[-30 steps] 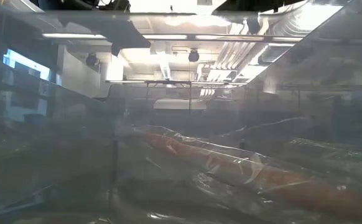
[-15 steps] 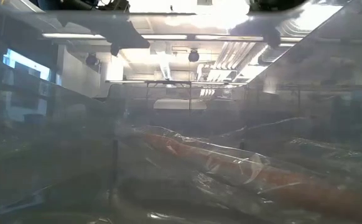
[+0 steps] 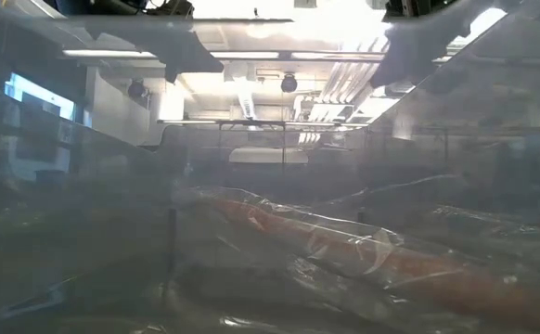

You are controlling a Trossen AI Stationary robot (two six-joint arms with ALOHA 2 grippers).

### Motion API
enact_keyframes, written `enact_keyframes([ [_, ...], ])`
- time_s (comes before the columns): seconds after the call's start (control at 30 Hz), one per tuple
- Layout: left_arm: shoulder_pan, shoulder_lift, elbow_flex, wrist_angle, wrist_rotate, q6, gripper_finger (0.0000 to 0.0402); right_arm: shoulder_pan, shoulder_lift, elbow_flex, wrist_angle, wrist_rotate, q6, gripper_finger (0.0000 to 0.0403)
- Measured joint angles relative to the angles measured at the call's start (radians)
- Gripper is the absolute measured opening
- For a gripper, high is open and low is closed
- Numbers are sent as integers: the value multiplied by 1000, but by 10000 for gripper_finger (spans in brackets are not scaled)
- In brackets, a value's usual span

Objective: Pick & Place Toothbrushes
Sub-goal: Put the blue toothbrush into the top black bin

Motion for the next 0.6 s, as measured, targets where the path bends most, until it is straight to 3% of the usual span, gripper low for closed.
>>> enact_keyframes([
  [0.33, 0, 0, 0, 0, 0, -4, 15, 0, 2, 0, -36, -113, 6, 4],
  [0.6, 0, 0, 0, 0, 0, -3, 15, 0, 2, 0, -240, -126, 278, 4],
])
